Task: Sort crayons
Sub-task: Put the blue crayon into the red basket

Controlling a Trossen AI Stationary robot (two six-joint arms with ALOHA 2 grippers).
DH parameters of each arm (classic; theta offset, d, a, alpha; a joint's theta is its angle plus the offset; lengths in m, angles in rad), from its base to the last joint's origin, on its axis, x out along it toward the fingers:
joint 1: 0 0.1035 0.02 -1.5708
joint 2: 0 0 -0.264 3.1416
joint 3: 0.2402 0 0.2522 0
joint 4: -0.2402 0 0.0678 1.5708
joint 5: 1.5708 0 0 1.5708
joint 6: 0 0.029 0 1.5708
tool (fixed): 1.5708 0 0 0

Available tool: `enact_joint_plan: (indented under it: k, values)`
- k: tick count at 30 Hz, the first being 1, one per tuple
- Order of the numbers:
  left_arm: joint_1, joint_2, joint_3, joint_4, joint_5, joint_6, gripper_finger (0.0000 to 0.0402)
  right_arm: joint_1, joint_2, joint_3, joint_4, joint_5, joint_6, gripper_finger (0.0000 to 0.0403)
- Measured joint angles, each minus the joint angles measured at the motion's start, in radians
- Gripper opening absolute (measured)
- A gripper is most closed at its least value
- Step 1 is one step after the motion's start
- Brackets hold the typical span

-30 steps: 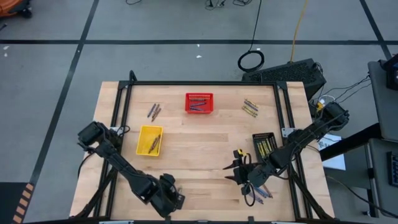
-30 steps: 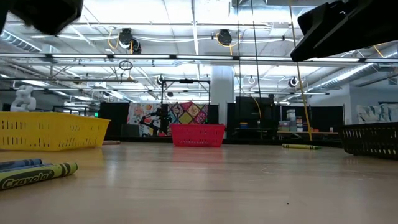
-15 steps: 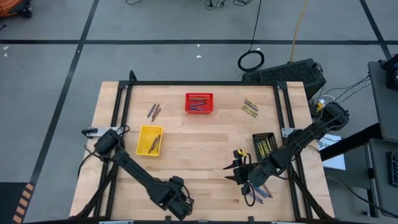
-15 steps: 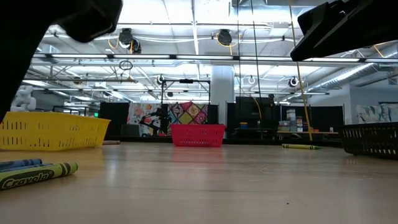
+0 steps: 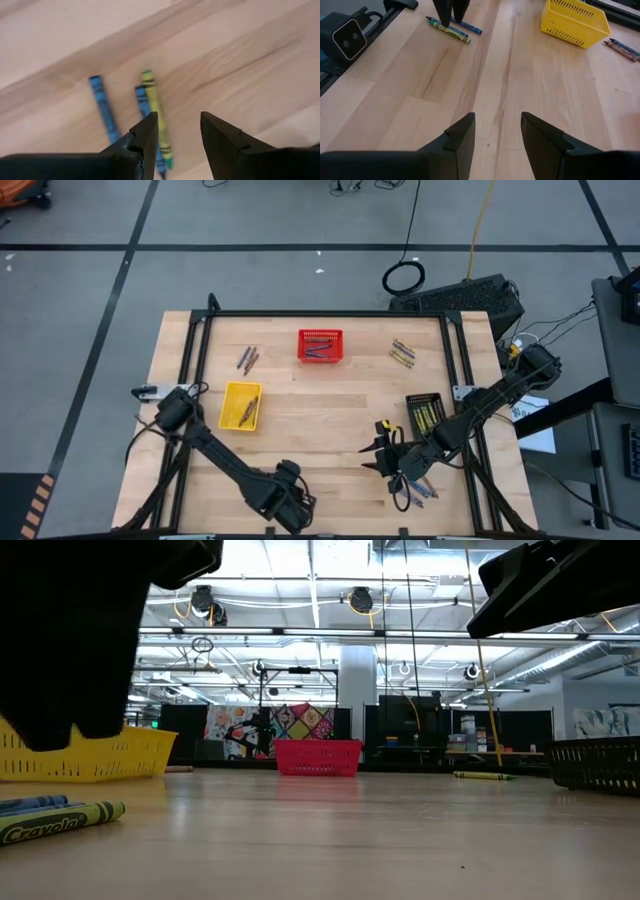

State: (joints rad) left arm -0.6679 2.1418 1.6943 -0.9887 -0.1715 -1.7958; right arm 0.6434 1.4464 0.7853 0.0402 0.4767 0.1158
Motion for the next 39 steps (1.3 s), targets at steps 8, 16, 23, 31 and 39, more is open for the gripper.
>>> enact_joint_plan:
  k: [8, 16, 23, 31, 39]
  values:
    - [0.018, 0.0, 0.0, -0.023, 0.182, 0.09, 0.02, 0.0, 0.0, 0.0, 0.0, -0.001, 0.001, 0.0144]
    - [0.006, 0.0, -0.001, -0.025, 0.125, 0.016, 0.0328, 0.0, 0.003, 0.0, 0.0, -0.001, 0.0, 0.0144]
    - [0.0, 0.038, -0.002, -0.099, 0.113, -0.031, 0.0352, 0.0, 0.003, 0.0, 0.0, -0.001, 0.0, 0.0144]
    - [-0.003, 0.065, -0.002, -0.06, 0.121, -0.027, 0.035, 0.0, 0.003, 0.0, 0.0, -0.001, 0.002, 0.0144]
    - [-0.003, 0.06, -0.036, -0.05, 0.157, 0.003, 0.0275, 0.0, 0.003, 0.0, -0.004, -0.001, 0.003, 0.0144]
